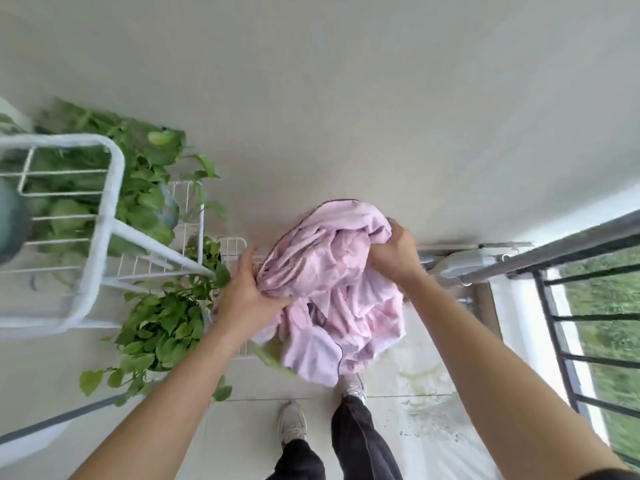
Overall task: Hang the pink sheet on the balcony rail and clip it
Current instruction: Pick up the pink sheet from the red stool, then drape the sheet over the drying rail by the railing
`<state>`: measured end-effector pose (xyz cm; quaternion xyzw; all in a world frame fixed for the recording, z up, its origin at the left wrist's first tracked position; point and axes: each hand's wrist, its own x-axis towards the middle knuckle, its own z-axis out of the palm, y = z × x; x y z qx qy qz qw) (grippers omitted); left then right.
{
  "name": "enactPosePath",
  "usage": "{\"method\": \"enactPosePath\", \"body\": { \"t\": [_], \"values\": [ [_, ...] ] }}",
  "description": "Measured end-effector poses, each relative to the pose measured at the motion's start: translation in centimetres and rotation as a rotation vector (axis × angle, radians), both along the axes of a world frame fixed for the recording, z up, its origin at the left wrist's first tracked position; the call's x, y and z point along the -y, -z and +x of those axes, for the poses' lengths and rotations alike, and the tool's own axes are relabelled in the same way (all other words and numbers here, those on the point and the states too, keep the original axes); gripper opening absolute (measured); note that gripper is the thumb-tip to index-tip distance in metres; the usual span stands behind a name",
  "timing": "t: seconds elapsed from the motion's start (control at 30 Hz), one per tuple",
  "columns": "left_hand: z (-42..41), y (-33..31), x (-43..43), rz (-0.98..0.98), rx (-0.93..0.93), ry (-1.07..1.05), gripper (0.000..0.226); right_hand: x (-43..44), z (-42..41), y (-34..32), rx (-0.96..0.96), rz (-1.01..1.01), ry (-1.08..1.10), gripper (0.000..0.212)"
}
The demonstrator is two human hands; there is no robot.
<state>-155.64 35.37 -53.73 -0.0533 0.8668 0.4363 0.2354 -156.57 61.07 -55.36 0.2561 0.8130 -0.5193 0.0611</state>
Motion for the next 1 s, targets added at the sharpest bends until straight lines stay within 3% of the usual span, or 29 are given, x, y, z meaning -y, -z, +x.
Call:
{"method": "enactPosePath", "body": {
  "t": [0.07,0.27,0.33,0.43,0.5,0.57,0.63,0.67,0.73,0.8,0.87,0.93,1.0],
  "values": [
    [-0.2,-4.7,0.0,0.09,-0.001,0.014,0.141,0.3,1.4,-6.2,-0.049,-0.038,0.054,0.015],
    [1.3,-16.7,-2.7,0.185,-0.26,0.265,0.131,1.0,6.1,-23.3,-0.252,-0.015,0.107,0.023],
    [1.4,-20.8,-3.6,0.185,-0.384,0.272,0.096,0.9,8.3,-28.7,-0.358,0.028,0.071,0.018],
    [1.7,-28.3,-5.1,0.379,-0.544,0.171,0.028,0.0,12.0,-35.7,-0.563,0.069,0.031,0.02],
    [2.4,-33.5,-5.9,0.567,-0.626,0.102,0.027,-0.5,14.3,-39.0,-0.704,0.128,0.014,0.044],
    [3.1,-38.1,-6.6,0.755,-0.688,0.061,0.033,-1.1,16.3,-40.3,-0.79,0.227,-0.007,0.093],
    [4.3,-42.0,-6.9,0.863,-0.734,0.047,0.025,-1.6,17.6,-40.0,-0.795,0.314,-0.029,0.129],
    [4.9,-43.4,-7.0,0.872,-0.76,0.061,0.022,-1.9,18.0,-39.3,-0.764,0.337,-0.036,0.14],
    [6.1,-45.3,-7.5,0.85,-0.766,0.083,0.039,-1.9,18.6,-38.3,-0.651,0.357,-0.077,0.147],
    [7.0,-45.7,-8.1,0.861,-0.648,0.052,0.056,-1.9,18.9,-37.5,-0.616,0.233,-0.202,0.124],
    [8.5,-46.2,-8.8,0.829,-0.602,0.088,0.054,-2.1,19.2,-37.2,-0.569,0.063,-0.238,0.076],
    [8.4,-46.3,-8.9,0.816,-0.717,0.14,0.031,-3.8,19.6,-37.4,-0.467,0.096,-0.115,0.05],
    [7.5,-46.1,-8.0,0.693,-0.912,0.247,0.017,-6.4,20.2,-38.0,-0.489,0.199,0.049,0.039]
  ]
}}
